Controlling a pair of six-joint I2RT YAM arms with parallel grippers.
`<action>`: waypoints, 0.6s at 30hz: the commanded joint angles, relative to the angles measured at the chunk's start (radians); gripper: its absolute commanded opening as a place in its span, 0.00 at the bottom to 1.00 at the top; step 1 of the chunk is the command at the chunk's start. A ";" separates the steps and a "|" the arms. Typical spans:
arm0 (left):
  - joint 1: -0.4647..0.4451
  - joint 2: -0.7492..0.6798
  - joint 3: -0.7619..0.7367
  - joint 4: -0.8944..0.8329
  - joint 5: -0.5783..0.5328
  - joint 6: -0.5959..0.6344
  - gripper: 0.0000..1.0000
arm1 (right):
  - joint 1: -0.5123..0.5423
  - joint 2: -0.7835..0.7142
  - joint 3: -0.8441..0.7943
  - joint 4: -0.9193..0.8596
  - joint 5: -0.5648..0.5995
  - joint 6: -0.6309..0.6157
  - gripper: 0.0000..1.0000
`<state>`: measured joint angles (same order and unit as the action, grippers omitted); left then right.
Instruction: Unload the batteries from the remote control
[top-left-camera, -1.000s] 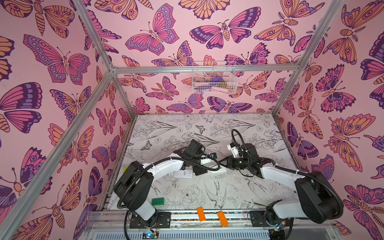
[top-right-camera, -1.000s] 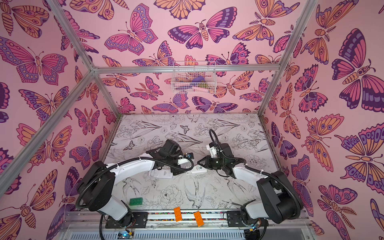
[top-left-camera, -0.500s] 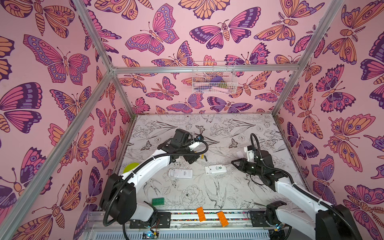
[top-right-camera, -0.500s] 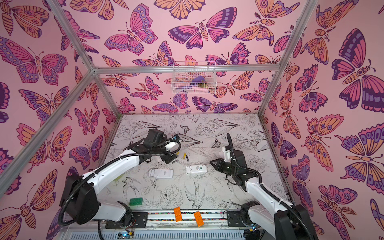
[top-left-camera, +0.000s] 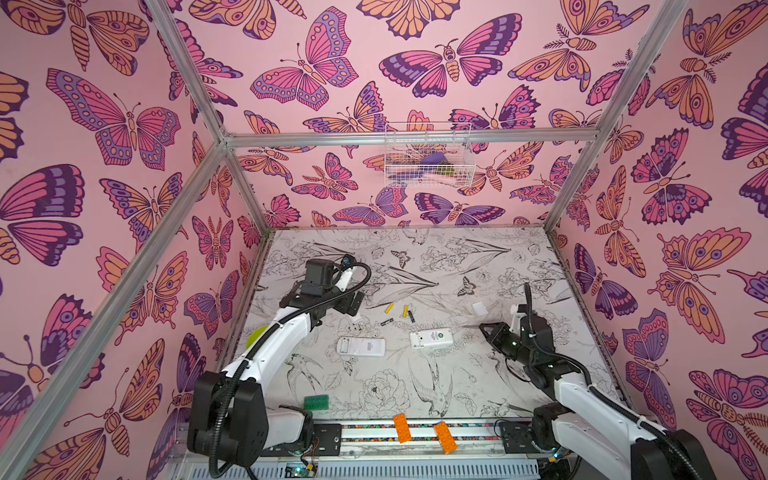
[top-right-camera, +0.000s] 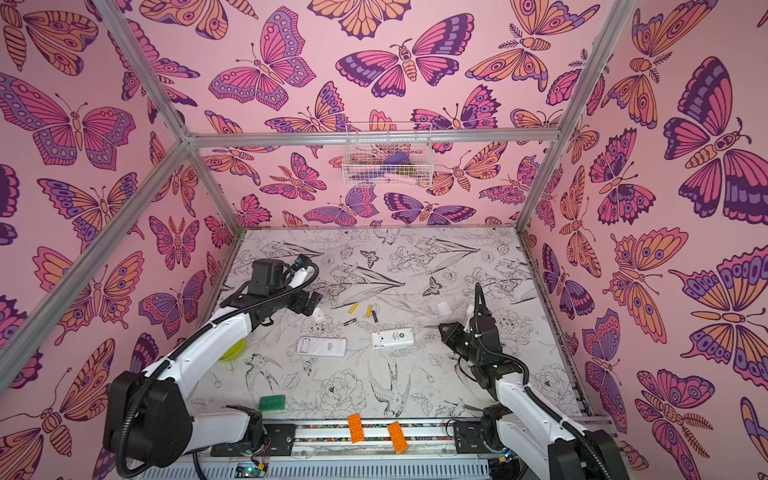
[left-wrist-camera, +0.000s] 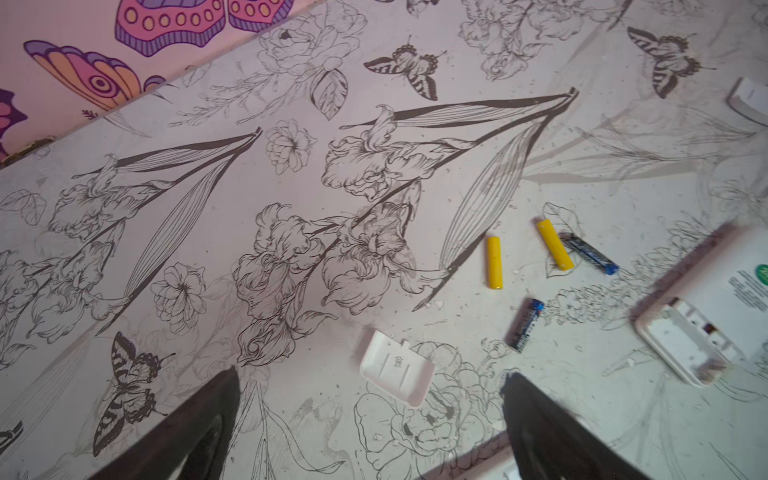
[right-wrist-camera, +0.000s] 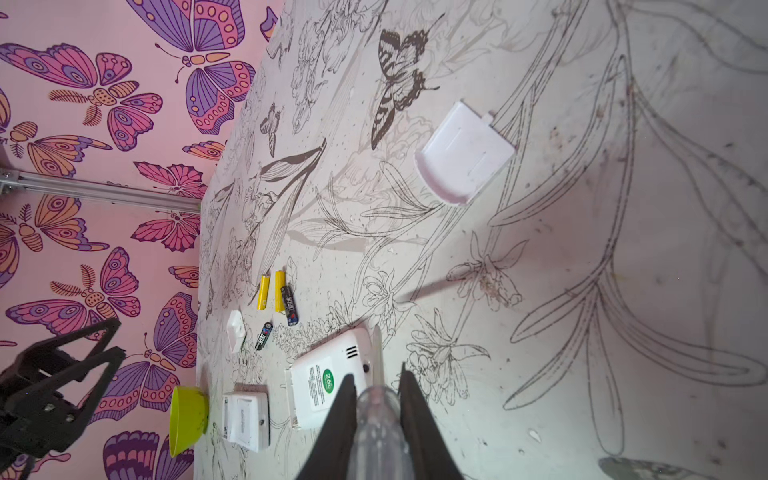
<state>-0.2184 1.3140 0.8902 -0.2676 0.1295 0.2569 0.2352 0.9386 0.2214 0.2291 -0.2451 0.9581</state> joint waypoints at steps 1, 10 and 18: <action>0.016 -0.015 -0.067 0.119 -0.023 -0.012 1.00 | -0.010 0.025 -0.007 0.078 0.052 0.040 0.22; 0.037 -0.021 -0.240 0.400 -0.128 -0.019 1.00 | -0.012 0.066 -0.022 0.085 0.084 0.059 0.38; 0.057 -0.009 -0.341 0.592 -0.160 -0.063 1.00 | -0.020 0.009 -0.028 -0.033 0.123 0.001 0.47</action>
<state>-0.1741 1.3125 0.5854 0.2001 -0.0021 0.2268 0.2264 0.9775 0.1970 0.2516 -0.1680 0.9867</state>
